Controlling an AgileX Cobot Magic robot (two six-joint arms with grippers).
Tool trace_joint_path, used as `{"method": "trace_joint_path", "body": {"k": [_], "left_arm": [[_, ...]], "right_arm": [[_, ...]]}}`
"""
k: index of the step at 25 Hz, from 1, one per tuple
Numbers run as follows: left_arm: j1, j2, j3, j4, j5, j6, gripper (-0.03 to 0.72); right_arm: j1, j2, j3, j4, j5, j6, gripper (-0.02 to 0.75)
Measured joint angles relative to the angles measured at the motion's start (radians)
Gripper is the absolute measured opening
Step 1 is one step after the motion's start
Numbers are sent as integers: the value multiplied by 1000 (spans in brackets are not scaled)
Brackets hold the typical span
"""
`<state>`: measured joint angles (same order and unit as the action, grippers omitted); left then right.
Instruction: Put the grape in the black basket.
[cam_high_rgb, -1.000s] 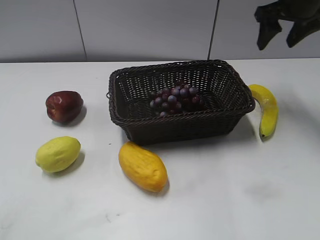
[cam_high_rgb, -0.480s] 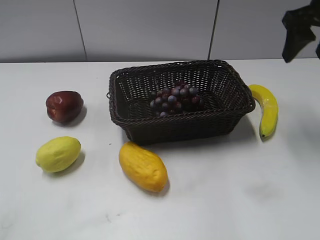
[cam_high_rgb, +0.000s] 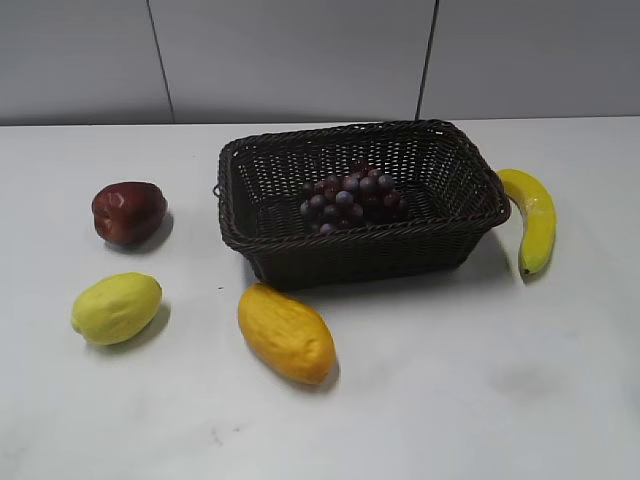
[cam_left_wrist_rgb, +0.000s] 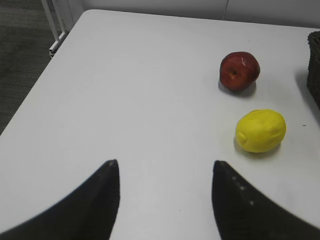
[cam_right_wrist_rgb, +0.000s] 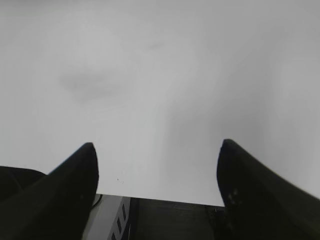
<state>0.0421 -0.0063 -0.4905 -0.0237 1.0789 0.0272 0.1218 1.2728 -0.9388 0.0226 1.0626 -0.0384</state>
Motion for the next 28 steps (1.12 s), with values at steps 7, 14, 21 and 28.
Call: {"method": "trace_joint_path", "body": {"k": [7, 14, 21, 28], "left_arm": [[0, 0, 0, 0, 0, 0, 552], [0, 0, 0, 0, 0, 0, 552], [0, 0, 0, 0, 0, 0, 552], [0, 0, 0, 0, 0, 0, 552]], "right_arm": [[0, -236, 216, 0, -71, 0, 557], [0, -476, 371, -1, -71, -1, 556], [0, -730, 429, -1, -24, -1, 555], [0, -956, 429, -1, -22, 0, 555]]}}
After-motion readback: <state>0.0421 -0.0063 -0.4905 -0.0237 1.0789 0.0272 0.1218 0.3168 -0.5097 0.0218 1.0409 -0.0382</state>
